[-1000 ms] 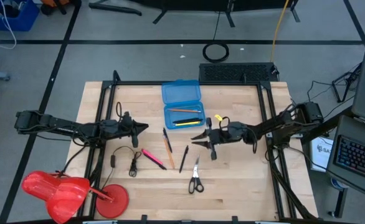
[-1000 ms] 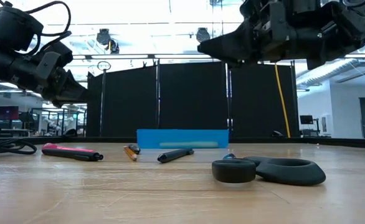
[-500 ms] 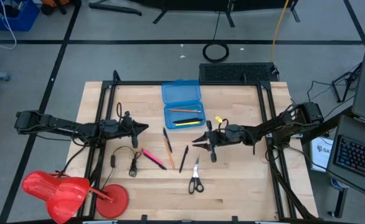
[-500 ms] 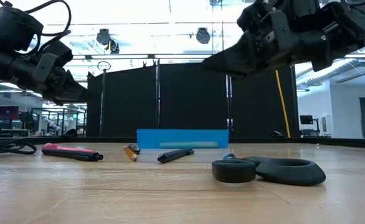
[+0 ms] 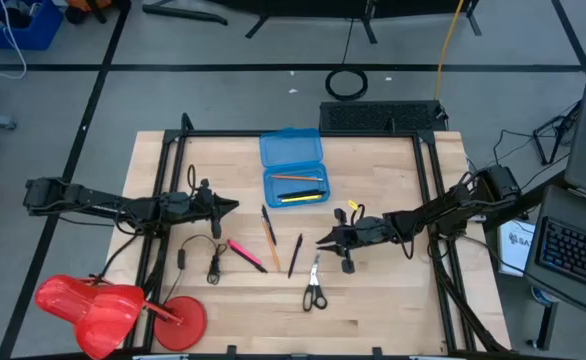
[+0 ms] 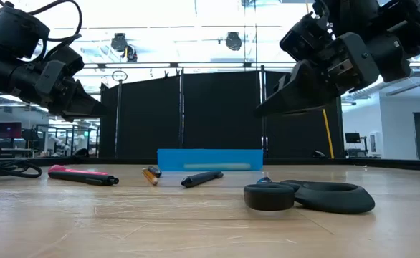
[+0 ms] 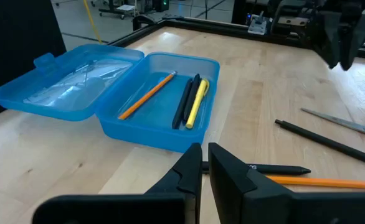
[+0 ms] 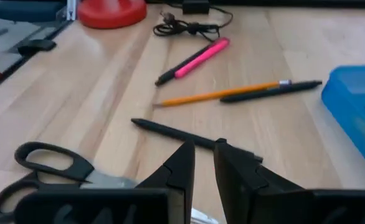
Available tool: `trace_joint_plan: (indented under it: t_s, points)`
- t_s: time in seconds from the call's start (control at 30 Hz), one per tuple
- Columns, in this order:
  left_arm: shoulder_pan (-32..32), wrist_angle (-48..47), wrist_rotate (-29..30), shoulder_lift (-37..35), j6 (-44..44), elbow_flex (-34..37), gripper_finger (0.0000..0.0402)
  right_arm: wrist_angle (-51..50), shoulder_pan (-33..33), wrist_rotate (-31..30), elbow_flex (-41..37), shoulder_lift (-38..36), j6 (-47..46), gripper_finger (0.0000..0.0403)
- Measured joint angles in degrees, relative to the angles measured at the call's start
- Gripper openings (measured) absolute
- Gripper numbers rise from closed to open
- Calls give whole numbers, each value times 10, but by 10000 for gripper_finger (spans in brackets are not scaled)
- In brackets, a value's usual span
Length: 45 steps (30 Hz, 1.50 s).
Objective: Pick & place school supplies into a supply box
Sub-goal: Put the black pen into the blue supply box
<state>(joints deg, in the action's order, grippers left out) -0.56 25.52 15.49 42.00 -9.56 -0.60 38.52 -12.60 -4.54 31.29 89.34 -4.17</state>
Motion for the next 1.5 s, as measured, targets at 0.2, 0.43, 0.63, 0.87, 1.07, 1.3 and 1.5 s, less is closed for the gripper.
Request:
trace_joint_plan:
  t_s: [0.2,0.43,0.63,0.87,1.07,1.3,1.5]
  points:
    - [0,-29,-5,0,-31,0,31,18,-13,38,0,0,-40,50]
    - [0,-39,-4,0,-41,0,31,12,-40,48,0,0,-60,50]
    - [0,-39,3,0,-36,0,31,-39,-24,48,0,1,-102,50]
    - [0,-39,11,0,-47,0,31,-11,-35,60,0,1,-127,50]
    - [0,-39,11,0,-47,0,31,39,-72,40,0,0,-155,50]
    - [0,-40,11,0,-49,0,31,5,-91,-16,0,0,-153,50]
    - [0,-40,11,0,-44,0,31,-12,-90,-32,0,1,-153,70]
